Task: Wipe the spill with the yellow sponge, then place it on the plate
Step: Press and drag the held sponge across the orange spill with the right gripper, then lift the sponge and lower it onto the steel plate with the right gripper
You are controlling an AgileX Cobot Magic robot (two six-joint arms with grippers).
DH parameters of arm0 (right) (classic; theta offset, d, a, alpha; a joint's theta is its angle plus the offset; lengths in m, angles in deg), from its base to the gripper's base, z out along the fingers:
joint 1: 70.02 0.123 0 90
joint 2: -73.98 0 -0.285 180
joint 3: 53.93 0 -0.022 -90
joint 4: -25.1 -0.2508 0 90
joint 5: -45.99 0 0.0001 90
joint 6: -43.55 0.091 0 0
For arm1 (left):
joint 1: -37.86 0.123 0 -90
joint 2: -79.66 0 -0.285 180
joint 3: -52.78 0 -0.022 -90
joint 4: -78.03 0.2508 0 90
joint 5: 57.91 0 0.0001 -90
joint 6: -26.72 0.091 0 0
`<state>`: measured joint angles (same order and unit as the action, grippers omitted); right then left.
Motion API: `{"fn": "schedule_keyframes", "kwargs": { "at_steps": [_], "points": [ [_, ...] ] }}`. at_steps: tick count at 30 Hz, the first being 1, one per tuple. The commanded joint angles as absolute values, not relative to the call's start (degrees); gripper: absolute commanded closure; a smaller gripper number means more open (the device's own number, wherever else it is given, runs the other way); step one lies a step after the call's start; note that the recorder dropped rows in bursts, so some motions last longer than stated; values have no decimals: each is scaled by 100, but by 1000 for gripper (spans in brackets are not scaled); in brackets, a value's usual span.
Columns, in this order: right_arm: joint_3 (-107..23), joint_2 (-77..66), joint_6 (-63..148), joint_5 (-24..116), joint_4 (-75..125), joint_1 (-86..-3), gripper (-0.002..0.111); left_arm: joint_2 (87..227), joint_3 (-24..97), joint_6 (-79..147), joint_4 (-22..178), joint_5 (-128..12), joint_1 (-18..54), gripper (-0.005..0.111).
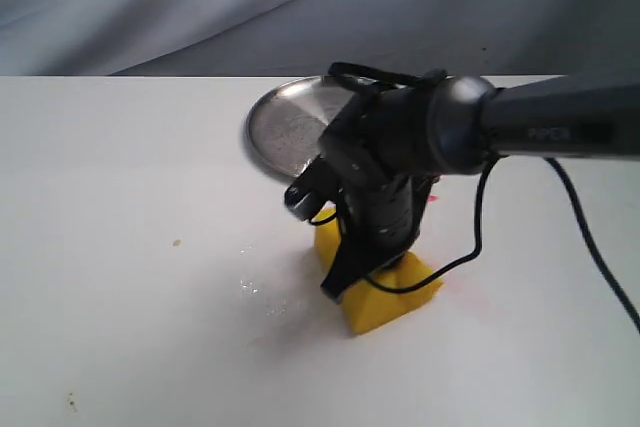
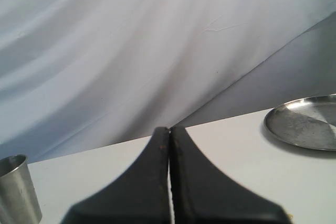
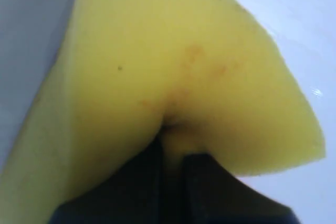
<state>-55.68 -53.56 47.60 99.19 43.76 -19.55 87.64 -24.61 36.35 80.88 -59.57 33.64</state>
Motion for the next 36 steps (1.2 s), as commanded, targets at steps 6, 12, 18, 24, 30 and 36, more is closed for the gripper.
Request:
{"fn": "schedule_keyframes", "kwargs": {
  "at_steps": [6, 12, 18, 24, 30, 36],
  "points": [
    [-5488, -5474, 4665, 9286, 3488, -632, 108, 8745, -2444, 3584, 8045, -5924, 3389, 107],
    [-6183, -5474, 4674, 8965, 3832, -523, 108, 8745, -2444, 3584, 8045, -5924, 3389, 107],
    [-7255, -5474, 4973, 8934, 4760, -1593, 108, 8745, -2444, 3584, 8045, -5924, 3389, 107],
    [-8476, -5991, 5135, 8657, 4562, -3054, 108, 8745, -2444, 3584, 8045, -5924, 3389, 107],
    [-9188, -6781, 5313, 8520, 4115, -3563, 108, 8745, -2444, 3584, 8045, -5924, 3389, 107],
    [-9345, -6983, 5405, 8353, 3515, -3686, 93, 8745, -2444, 3584, 8045, -5924, 3389, 107]
  ]
}}
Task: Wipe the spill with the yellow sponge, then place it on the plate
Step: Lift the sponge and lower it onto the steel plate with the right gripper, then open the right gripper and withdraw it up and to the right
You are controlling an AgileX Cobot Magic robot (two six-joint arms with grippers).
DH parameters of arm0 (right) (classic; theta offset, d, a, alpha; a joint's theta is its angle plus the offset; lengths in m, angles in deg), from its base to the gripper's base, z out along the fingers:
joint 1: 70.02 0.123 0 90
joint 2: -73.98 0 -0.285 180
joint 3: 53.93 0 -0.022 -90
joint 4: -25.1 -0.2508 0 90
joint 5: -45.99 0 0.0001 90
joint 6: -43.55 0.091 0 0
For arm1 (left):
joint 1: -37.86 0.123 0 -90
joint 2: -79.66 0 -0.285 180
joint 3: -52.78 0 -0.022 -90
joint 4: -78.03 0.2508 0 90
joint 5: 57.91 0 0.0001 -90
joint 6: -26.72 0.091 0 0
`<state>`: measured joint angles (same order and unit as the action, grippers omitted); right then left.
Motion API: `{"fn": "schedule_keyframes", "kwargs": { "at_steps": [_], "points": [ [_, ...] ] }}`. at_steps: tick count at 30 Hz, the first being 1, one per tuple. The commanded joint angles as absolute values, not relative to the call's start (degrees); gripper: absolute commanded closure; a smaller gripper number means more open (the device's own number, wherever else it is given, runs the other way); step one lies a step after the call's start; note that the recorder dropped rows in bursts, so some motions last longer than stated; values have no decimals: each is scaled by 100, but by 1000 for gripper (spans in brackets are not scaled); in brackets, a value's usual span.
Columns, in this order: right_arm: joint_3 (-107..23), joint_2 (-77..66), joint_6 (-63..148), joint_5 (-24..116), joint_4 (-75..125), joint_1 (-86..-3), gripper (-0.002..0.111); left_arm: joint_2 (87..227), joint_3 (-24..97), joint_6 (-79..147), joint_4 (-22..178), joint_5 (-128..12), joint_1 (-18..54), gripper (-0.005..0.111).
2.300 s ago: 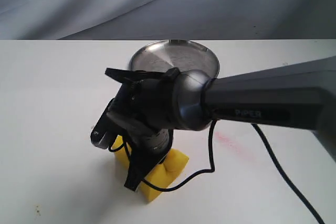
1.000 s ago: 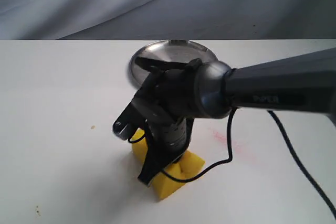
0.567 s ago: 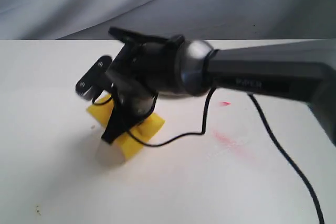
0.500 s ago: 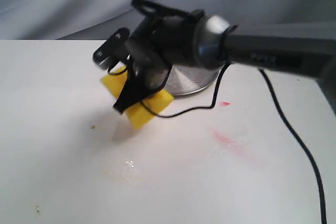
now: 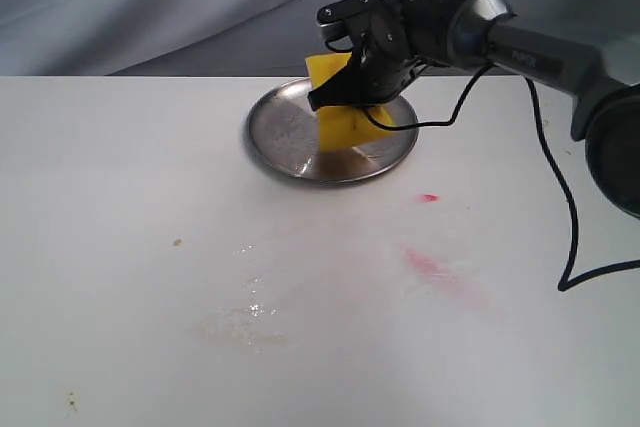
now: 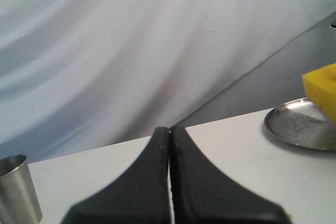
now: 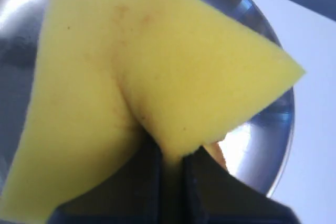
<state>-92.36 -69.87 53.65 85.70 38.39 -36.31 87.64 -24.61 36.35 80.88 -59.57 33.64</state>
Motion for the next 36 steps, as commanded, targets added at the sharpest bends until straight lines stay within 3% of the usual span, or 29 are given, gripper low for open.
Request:
{"fn": "schedule_keyframes", "kwargs": {
  "at_steps": [1, 7, 12, 17, 21, 26, 31, 36],
  "points": [
    [-9345, -6995, 5367, 8353, 3515, -3686, 87, 8745, -2444, 3584, 8045, -5924, 3389, 107],
    [-9345, -6950, 5300, 8592, 3477, -3686, 38, 8745, -2444, 3584, 8045, -5924, 3389, 107],
    [-9345, -6575, 5300, 9111, 3467, -3686, 33, 8745, -2444, 3584, 8045, -5924, 3389, 107],
    [-9345, -5951, 5273, 9780, 3924, -3686, 41, 8745, -2444, 3584, 8045, -5924, 3389, 107],
    [-8816, -5454, 5273, 10145, 4309, -3686, 65, 8745, -2444, 3584, 8045, -5924, 3389, 107],
    [-7048, -4432, 5527, 9321, 4309, -3686, 88, 8745, -2444, 3584, 8045, -5924, 3389, 107],
    [-5057, -3143, 6080, 7937, 4236, -3686, 98, 8745, -2444, 3584, 8045, -5924, 3389, 107],
    [-3434, -1889, 6776, 6821, 4236, -3686, 100, 8745, -2444, 3584, 8045, -5924, 3389, 107]
  ]
}}
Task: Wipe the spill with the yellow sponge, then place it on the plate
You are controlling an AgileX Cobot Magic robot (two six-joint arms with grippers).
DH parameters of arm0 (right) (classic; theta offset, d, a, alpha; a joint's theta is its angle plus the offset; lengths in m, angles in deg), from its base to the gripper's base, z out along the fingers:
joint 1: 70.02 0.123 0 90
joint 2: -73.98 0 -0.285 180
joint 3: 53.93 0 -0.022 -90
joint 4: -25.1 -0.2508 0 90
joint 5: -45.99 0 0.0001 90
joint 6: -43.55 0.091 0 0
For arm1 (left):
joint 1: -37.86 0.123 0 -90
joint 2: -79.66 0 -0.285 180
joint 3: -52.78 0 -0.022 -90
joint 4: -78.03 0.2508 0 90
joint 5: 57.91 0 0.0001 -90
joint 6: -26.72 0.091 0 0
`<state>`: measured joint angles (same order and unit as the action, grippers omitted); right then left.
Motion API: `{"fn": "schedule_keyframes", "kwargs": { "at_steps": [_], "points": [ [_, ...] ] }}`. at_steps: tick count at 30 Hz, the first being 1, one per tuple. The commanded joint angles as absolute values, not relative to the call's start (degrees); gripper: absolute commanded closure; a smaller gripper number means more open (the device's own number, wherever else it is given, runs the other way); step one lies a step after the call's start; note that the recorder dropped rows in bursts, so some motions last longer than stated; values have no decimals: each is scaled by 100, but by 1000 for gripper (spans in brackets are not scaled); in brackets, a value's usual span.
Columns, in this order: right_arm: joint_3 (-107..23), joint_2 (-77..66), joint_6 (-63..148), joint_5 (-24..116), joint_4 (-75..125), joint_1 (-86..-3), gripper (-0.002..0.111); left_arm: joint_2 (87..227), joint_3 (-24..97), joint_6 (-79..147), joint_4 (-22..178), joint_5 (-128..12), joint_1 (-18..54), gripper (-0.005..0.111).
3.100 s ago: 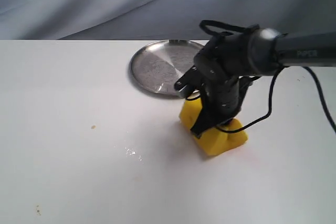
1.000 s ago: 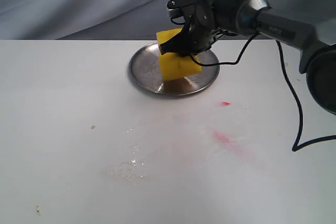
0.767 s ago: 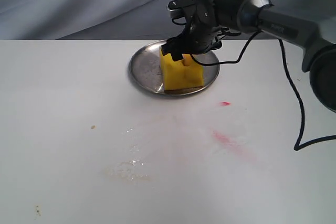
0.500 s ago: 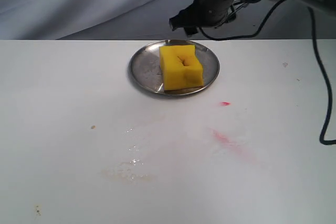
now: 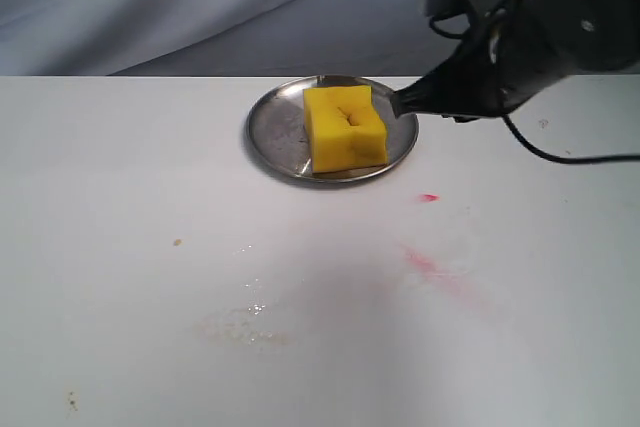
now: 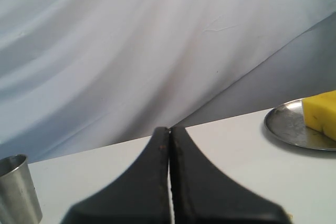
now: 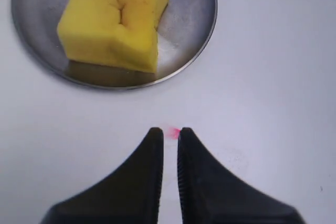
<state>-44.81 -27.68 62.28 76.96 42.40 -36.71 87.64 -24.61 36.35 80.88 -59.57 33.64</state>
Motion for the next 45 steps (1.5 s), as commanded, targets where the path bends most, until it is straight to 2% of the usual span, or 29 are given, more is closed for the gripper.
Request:
{"fn": "schedule_keyframes", "kwargs": {
  "at_steps": [1, 10, 17, 20, 23, 28, 36, 45],
  "points": [
    [-3165, -1654, 6912, 6653, 4236, -3686, 100, 8745, -2444, 3584, 8045, -5924, 3389, 107],
    [-1563, 20, 7662, 6416, 4236, -3686, 100, 8745, -2444, 3584, 8045, -5924, 3389, 107],
    [-348, 1133, 7783, 5688, 4151, -3868, 103, 8745, -2444, 3584, 8045, -5924, 3389, 107],
    [146, 1570, 6992, 5315, 3514, -4063, 108, 8745, -2444, 3584, 8045, -5924, 3389, 107],
    [615, 2063, 6098, 5004, 2940, -4300, 108, 8745, -2444, 3584, 8045, -5924, 3389, 107],
    [1328, 2943, 5876, 4753, 2856, -4771, 108, 8745, -2444, 3584, 8045, -5924, 3389, 107],
    [1992, 4701, 5103, 4766, 2510, -5492, 108, 8745, -2444, 3584, 8045, -5924, 3389, 107],
    [2329, 5866, 4412, 4923, 2399, -5539, 108, 8745, -2444, 3584, 8045, -5924, 3389, 107]
  ]
}}
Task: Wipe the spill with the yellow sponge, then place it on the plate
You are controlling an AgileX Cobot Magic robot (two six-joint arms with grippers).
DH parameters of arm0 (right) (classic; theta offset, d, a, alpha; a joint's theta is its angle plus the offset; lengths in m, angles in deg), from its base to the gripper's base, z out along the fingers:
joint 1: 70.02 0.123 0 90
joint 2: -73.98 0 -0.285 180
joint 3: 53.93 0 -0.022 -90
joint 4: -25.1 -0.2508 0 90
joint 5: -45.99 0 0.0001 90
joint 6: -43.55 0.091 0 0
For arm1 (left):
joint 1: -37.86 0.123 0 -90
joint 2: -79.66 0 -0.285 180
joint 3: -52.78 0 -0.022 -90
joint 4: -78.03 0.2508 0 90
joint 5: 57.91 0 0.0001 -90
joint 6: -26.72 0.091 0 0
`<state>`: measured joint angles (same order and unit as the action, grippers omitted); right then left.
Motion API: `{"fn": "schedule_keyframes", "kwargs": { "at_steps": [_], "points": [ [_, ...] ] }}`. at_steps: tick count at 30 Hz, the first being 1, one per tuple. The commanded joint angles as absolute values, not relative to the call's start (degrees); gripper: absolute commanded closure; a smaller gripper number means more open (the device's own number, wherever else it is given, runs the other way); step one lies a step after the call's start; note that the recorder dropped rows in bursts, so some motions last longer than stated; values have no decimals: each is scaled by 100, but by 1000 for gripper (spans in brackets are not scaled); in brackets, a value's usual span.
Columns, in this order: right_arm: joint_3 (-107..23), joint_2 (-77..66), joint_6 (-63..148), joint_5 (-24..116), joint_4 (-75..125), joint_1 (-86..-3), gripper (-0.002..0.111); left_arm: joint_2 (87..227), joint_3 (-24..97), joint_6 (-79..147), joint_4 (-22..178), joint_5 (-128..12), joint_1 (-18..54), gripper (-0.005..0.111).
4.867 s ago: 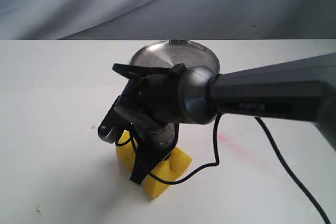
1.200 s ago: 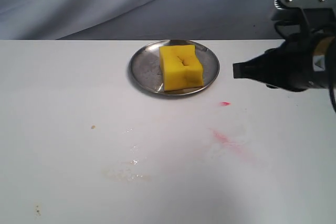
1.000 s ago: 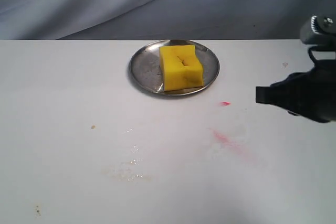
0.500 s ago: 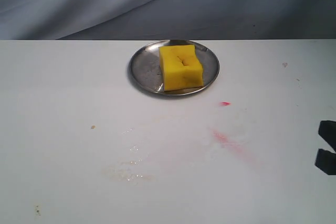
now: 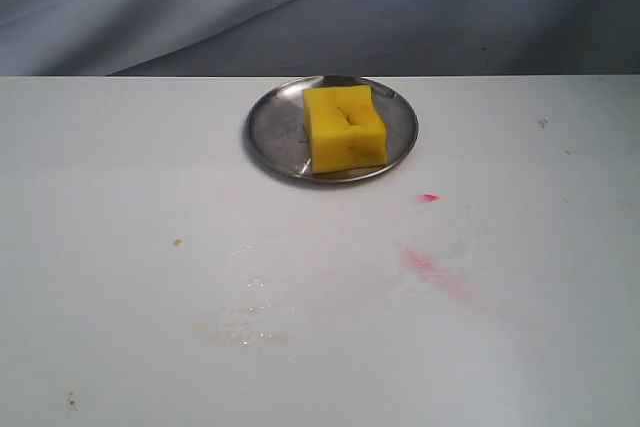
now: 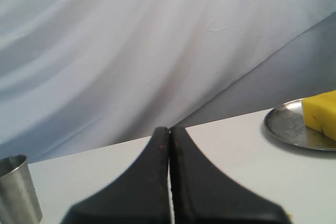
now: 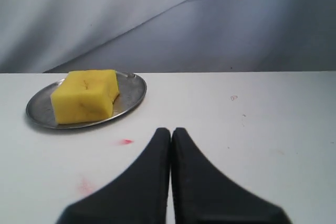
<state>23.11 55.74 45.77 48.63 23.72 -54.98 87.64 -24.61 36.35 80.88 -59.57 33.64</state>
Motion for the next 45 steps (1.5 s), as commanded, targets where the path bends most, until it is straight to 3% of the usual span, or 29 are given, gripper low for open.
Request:
{"fn": "schedule_keyframes", "kwargs": {
  "at_steps": [1, 8, 45],
  "points": [
    [2329, 5978, 4412, 4923, 2510, -5539, 108, 8745, -2444, 3584, 8045, -5924, 3389, 107],
    [2329, 6619, 4399, 5132, 2510, -5539, 108, 8745, -2444, 3584, 8045, -5924, 3389, 107],
    [2329, 6619, 4399, 5132, 2510, -5539, 108, 8745, -2444, 3584, 8045, -5924, 3389, 107]
  ]
}}
